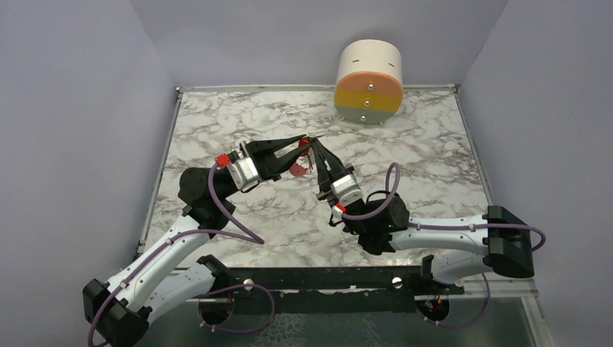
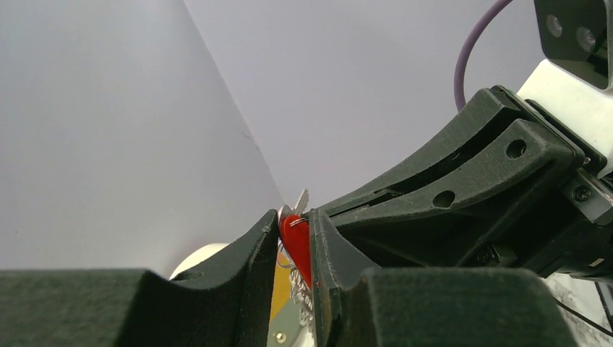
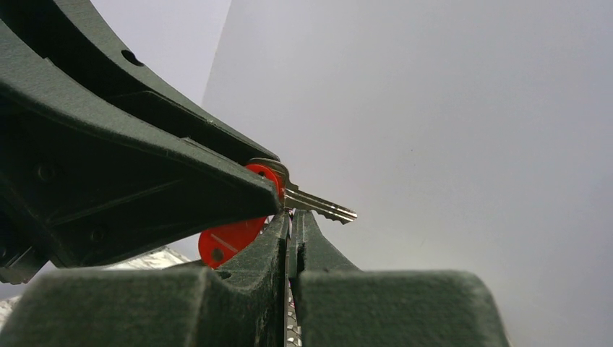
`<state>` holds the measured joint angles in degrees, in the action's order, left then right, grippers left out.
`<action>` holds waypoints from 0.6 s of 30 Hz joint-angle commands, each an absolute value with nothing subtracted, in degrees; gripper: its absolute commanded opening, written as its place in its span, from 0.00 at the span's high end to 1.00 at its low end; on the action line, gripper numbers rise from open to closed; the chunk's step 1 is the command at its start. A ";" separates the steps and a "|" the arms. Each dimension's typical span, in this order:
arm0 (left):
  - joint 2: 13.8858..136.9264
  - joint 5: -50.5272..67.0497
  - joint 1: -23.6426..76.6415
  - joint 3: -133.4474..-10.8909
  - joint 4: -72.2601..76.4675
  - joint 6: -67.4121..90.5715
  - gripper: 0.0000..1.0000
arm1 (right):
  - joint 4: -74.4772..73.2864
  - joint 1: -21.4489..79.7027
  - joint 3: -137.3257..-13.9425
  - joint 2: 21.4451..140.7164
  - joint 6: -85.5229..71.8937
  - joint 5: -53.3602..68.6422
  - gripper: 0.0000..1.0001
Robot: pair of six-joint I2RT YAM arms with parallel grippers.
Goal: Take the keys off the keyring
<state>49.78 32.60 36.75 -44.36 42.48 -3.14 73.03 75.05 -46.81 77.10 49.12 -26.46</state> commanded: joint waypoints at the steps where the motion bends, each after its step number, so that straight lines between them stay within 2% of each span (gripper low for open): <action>1: 49.95 34.16 36.74 -46.10 44.20 -2.58 0.79 | 72.39 75.46 -46.68 75.38 48.16 -24.80 0.99; 4: 50.19 34.80 36.74 -46.32 44.89 -1.92 0.84 | 72.07 75.45 -46.69 75.39 48.23 -25.10 0.99; 9: 50.45 33.85 36.77 -45.88 47.32 0.27 1.00 | 73.25 75.46 -46.27 75.28 48.47 -25.64 0.99; 18: 49.57 26.63 36.74 -41.55 55.83 4.59 1.00 | 76.43 75.46 -44.70 74.69 49.09 -25.53 0.98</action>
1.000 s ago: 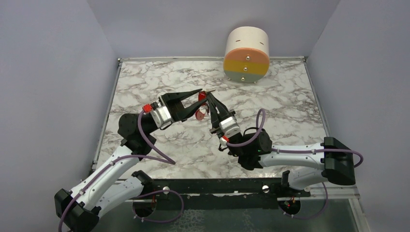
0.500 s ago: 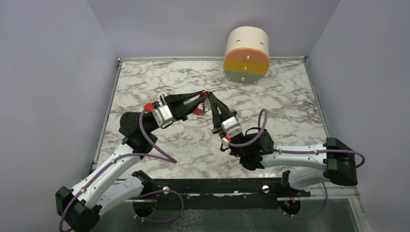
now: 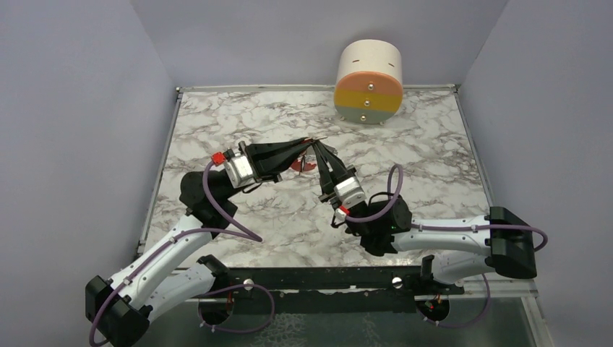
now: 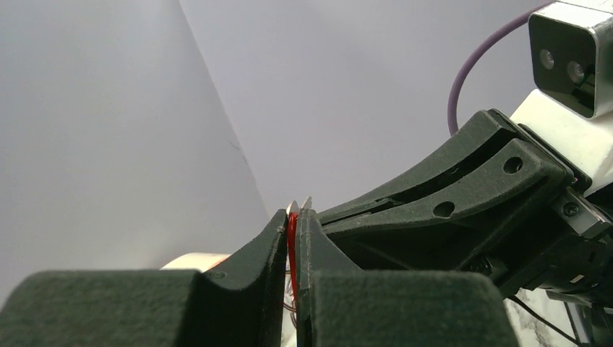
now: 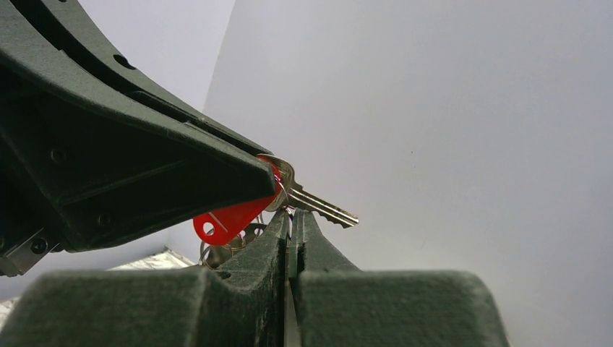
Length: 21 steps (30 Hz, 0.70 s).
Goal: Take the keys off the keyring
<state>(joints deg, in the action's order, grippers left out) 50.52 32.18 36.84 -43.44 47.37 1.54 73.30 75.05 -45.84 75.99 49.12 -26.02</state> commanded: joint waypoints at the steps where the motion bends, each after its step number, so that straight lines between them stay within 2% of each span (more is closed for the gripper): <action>1: 49.57 25.54 36.74 -40.70 57.69 5.52 1.00 | 77.53 75.47 -44.38 74.75 49.46 -25.49 0.98; 14: 48.59 6.27 36.74 -28.92 79.32 14.41 1.00 | 84.21 75.75 -42.28 74.72 51.80 -25.83 0.99; 21: 49.16 5.47 36.75 -28.55 77.80 15.02 1.00 | 85.28 75.76 -42.48 74.76 52.64 -25.76 0.98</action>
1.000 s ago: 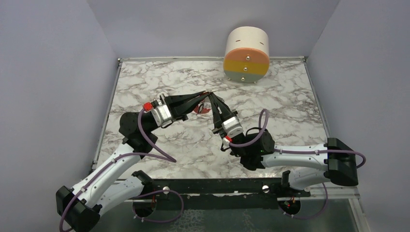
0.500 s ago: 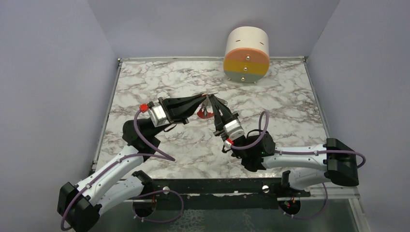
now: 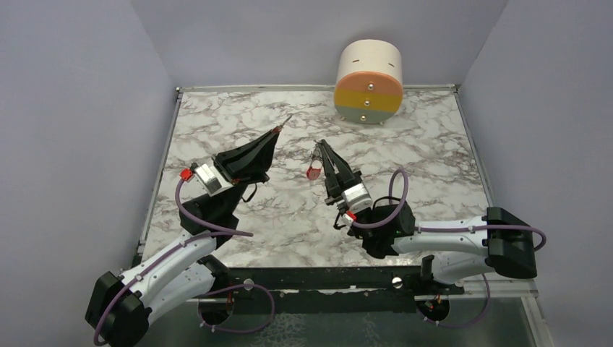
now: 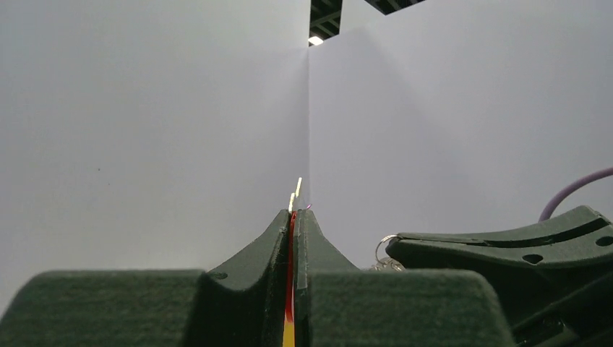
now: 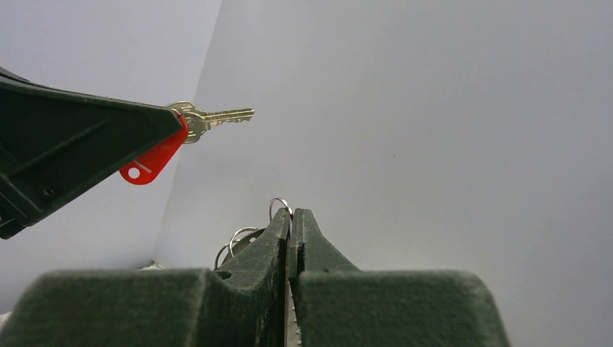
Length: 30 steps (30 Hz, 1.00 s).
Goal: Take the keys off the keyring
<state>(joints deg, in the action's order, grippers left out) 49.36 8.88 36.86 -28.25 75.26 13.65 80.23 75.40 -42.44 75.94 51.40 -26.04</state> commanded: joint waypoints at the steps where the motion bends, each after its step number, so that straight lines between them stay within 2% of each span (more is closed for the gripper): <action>1: 49.19 5.06 36.74 -28.40 76.63 14.73 1.00 | 85.40 75.77 -42.39 74.57 52.65 -25.68 0.99; 7: 51.51 0.94 36.74 -27.67 68.91 10.91 1.00 | 83.40 75.79 -42.88 73.96 52.75 -25.43 0.98; 18: 65.78 -5.62 35.95 -28.41 62.03 4.18 1.00 | 78.40 74.98 -44.96 76.32 50.92 -28.02 0.98; 30: 70.69 0.02 25.58 -30.08 56.46 10.46 1.00 | 55.45 56.16 -51.48 77.56 32.32 -20.86 0.99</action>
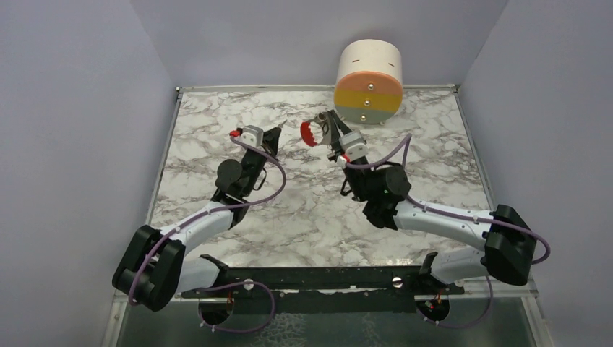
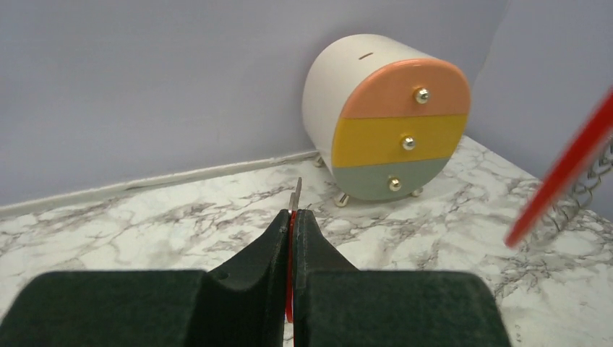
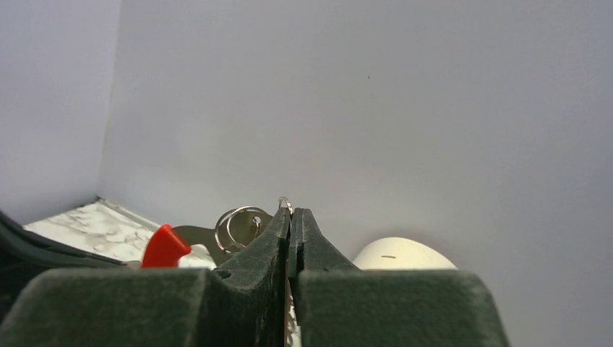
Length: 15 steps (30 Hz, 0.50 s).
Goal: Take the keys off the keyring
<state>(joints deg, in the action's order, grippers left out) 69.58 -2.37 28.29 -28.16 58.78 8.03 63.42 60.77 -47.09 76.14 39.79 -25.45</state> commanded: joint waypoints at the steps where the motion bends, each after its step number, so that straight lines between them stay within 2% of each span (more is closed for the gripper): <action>1: 71.35 1.45 24.60 -30.87 55.55 11.03 1.00 | 53.27 54.34 -52.65 78.23 30.37 -19.49 0.99; 5: 75.32 10.51 18.88 -33.92 53.18 16.18 1.00 | 45.82 47.29 -56.29 80.94 23.60 -14.88 0.99; 10: 82.60 26.77 12.16 -37.05 54.99 23.25 1.00 | 43.67 46.06 -55.85 81.81 22.54 -13.63 0.99; 15: 93.43 38.44 6.25 -35.57 73.27 37.89 1.00 | 38.04 44.83 -54.37 80.36 18.64 -11.54 0.98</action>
